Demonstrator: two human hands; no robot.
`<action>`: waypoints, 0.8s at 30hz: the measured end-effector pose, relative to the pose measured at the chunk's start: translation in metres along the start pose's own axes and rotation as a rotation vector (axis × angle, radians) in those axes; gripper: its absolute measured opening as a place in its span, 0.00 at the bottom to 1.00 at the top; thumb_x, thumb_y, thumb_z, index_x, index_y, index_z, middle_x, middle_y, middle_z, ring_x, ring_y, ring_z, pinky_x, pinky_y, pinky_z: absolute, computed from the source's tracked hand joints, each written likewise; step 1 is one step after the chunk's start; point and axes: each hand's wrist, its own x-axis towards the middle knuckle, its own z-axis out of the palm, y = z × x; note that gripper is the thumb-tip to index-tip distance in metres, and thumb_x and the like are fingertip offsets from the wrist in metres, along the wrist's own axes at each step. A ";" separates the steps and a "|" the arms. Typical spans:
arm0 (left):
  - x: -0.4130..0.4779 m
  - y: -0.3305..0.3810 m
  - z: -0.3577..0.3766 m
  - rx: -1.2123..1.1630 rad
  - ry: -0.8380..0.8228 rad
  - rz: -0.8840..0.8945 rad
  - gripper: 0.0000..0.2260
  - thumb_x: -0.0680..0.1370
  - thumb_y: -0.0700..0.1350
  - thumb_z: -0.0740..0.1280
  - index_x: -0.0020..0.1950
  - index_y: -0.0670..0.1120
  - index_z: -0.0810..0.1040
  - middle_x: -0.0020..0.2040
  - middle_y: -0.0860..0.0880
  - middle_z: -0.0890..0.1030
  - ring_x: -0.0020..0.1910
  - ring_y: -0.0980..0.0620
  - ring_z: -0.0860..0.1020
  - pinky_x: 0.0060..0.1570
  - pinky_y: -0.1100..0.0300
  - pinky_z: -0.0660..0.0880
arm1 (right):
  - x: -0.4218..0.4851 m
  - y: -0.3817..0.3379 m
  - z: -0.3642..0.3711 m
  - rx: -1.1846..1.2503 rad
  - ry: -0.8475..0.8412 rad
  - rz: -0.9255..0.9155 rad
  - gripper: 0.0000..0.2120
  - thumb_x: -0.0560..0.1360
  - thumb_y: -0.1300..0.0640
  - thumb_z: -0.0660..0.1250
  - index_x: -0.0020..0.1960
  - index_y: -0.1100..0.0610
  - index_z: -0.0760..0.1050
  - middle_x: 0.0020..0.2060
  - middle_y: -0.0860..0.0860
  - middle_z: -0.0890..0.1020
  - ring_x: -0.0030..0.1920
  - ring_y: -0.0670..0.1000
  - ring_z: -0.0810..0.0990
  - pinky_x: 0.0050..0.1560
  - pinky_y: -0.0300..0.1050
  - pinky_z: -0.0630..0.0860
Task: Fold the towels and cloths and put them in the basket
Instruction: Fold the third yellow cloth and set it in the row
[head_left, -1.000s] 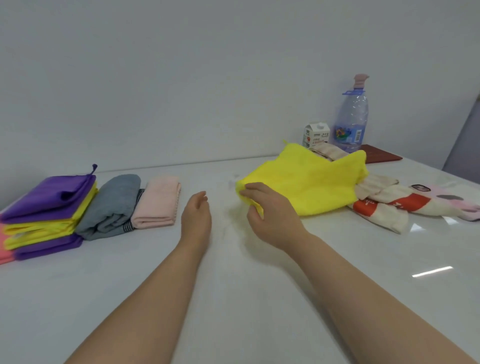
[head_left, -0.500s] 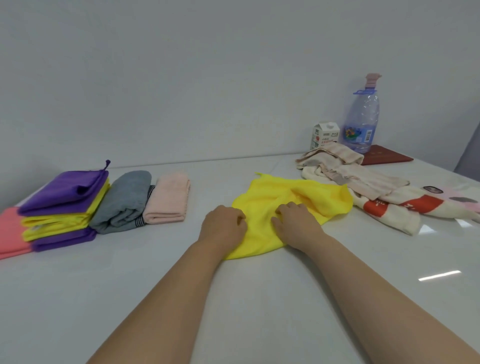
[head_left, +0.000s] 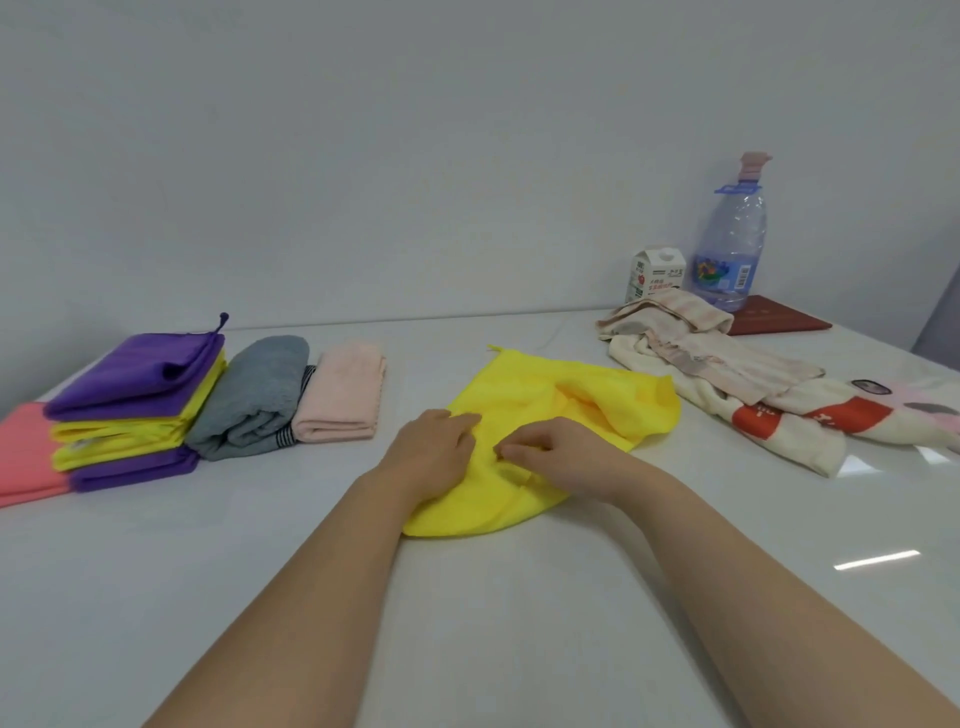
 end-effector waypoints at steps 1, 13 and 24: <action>-0.001 -0.002 0.002 0.030 -0.041 0.001 0.19 0.83 0.50 0.53 0.74 0.52 0.63 0.74 0.46 0.64 0.73 0.48 0.61 0.69 0.54 0.61 | 0.000 0.000 -0.001 -0.149 0.054 0.019 0.14 0.79 0.50 0.60 0.53 0.57 0.80 0.46 0.49 0.83 0.47 0.48 0.79 0.42 0.39 0.68; -0.005 0.017 -0.022 0.533 0.227 -0.136 0.12 0.82 0.45 0.52 0.49 0.48 0.75 0.50 0.49 0.79 0.50 0.47 0.77 0.43 0.58 0.62 | -0.013 -0.004 -0.045 -0.836 0.220 0.495 0.12 0.78 0.60 0.55 0.57 0.56 0.73 0.56 0.53 0.77 0.57 0.55 0.76 0.45 0.44 0.67; -0.004 -0.004 0.007 0.227 -0.134 0.005 0.28 0.81 0.62 0.48 0.78 0.53 0.49 0.79 0.51 0.50 0.77 0.49 0.50 0.74 0.46 0.49 | 0.009 0.044 -0.017 -0.770 0.080 0.403 0.27 0.80 0.38 0.44 0.68 0.53 0.66 0.67 0.54 0.70 0.68 0.58 0.66 0.70 0.63 0.52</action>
